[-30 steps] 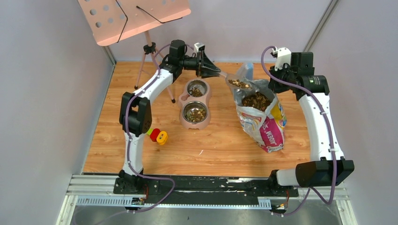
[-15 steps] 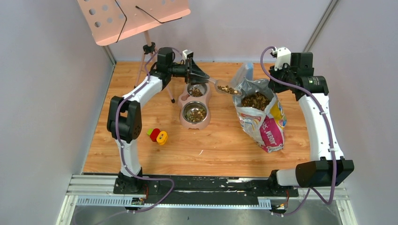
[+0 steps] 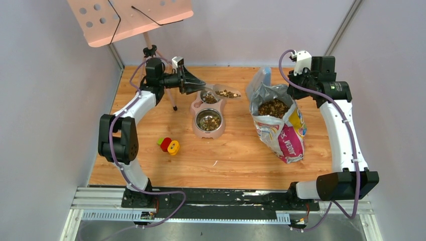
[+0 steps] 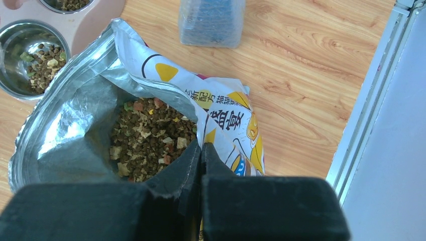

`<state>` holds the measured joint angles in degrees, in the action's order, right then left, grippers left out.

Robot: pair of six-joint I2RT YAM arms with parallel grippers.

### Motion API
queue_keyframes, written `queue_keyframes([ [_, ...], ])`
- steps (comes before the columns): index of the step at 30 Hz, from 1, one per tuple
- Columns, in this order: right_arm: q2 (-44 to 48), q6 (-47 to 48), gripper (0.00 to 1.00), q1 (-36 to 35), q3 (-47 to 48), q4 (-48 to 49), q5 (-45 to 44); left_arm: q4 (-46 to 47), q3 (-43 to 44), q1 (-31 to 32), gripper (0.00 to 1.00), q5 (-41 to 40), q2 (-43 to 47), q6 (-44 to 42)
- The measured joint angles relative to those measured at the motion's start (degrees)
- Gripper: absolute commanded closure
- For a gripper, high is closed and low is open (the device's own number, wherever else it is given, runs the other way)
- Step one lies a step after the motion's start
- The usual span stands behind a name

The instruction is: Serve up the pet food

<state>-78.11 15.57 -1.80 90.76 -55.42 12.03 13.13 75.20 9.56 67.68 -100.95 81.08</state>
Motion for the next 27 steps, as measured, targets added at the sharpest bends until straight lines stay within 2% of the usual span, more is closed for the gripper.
queue_keyframes([
  [19, 1.16, 0.02, 1.00, 0.00, -1.86, 1.97, 0.55, 8.59, -6.71, 0.59, 1.00, -8.74, 2.14, 0.59],
  [27, 1.16, 0.35, 1.00, 0.00, -1.86, 1.90, 0.68, 9.03, -10.88, 0.76, 1.00, -12.39, 9.73, -1.16],
])
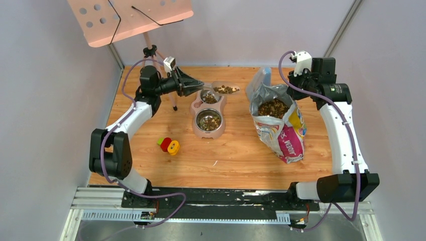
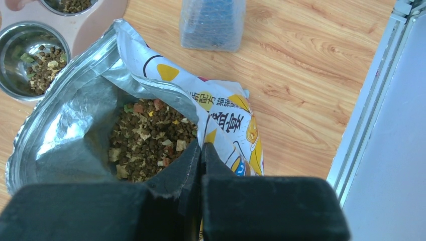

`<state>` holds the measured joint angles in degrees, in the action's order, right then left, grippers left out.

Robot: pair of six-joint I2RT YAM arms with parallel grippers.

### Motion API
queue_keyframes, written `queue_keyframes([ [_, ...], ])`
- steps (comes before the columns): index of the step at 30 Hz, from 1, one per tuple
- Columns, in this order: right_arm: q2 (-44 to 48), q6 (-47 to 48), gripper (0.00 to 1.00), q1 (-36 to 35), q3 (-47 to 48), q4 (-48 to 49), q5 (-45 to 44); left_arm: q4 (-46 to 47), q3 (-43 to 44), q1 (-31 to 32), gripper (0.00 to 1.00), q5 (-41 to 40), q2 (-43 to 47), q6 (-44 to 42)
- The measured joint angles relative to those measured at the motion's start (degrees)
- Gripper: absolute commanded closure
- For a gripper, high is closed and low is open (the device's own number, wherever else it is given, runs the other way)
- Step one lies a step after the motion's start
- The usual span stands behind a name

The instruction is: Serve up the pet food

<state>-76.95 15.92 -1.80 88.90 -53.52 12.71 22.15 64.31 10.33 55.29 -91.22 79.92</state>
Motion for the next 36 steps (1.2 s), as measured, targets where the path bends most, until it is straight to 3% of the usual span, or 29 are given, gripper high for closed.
queue_keyframes([
  [8, -0.24, 0.26, 1.00, 0.00, 0.22, -0.24, -0.02, 0.42, -4.07, -2.08, 1.00, -2.21, 3.17, -1.03],
  [23, -1.57, -0.13, 1.00, 0.00, 2.54, -2.62, -0.79, 3.28, -13.16, -4.42, 1.00, -16.24, 3.17, -3.72],
  [36, -0.37, -2.82, 1.00, 0.00, 1.60, -1.99, -0.61, 0.24, -13.94, -6.51, 1.00, -21.35, 2.93, -8.35],
])
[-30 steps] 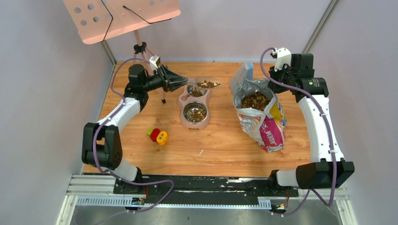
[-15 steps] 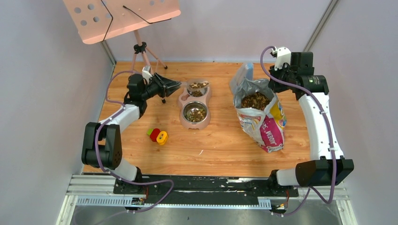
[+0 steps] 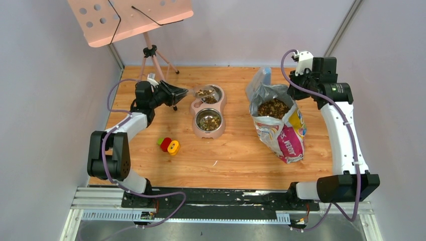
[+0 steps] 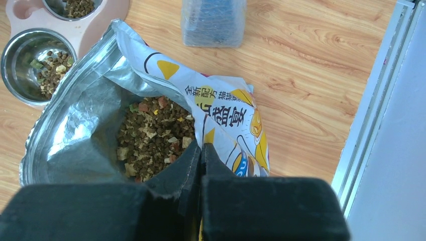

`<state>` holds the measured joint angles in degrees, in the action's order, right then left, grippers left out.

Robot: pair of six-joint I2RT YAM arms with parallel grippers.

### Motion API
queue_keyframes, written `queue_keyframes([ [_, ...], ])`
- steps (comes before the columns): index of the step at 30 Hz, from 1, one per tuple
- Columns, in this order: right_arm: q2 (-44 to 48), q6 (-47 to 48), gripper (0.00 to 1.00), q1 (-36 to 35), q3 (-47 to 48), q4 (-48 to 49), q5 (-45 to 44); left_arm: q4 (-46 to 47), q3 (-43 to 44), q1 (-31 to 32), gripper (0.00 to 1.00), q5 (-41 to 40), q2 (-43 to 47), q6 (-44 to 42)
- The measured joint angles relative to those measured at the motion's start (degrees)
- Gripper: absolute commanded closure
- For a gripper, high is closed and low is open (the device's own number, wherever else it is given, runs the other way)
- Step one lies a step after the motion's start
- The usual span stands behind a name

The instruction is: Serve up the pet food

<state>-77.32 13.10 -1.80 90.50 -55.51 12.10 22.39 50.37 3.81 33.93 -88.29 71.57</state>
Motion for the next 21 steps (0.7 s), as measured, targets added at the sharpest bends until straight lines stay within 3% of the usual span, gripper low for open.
queue_keyframes([
  [21, 1.84, -1.09, 1.00, 0.00, -2.51, 2.25, 0.83, -12.22, 6.71, -0.20, 1.00, -7.41, -3.21, -6.38],
])
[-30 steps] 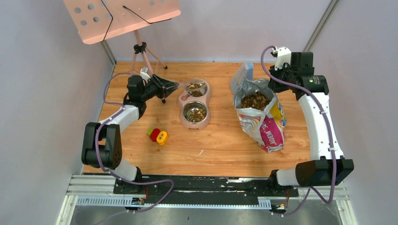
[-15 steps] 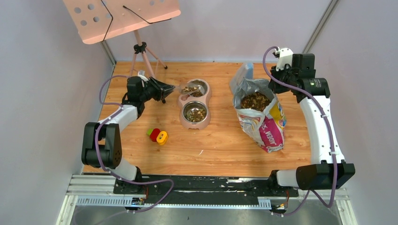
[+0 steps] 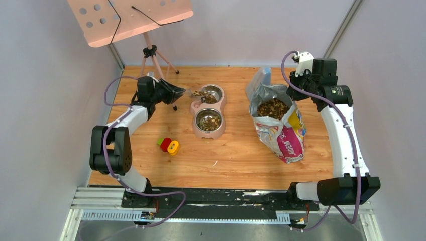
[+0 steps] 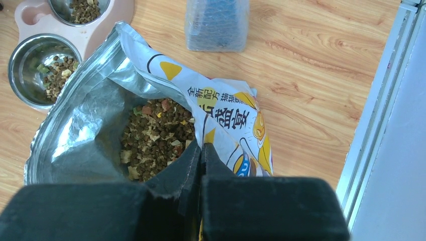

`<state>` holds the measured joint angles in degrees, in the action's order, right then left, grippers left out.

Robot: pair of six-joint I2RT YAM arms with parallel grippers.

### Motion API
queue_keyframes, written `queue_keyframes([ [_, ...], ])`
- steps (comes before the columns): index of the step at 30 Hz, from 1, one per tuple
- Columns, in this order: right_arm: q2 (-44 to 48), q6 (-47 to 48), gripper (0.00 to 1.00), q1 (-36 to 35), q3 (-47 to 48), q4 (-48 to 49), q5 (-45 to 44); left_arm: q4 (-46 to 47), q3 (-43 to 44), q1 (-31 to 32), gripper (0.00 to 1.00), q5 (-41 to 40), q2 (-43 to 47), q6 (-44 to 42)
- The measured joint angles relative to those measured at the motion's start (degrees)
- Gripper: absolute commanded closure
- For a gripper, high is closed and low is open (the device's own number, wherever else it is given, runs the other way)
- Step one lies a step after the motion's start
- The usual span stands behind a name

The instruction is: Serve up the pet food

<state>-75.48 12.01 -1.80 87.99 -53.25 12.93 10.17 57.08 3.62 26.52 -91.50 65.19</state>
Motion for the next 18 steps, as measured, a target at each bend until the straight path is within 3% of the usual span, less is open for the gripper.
queue_keyframes([
  [18, 1.44, 0.00, 1.00, 0.00, -2.19, 2.19, 0.20, -9.55, 7.23, 5.11, 1.00, -9.62, -4.46, -3.87],
])
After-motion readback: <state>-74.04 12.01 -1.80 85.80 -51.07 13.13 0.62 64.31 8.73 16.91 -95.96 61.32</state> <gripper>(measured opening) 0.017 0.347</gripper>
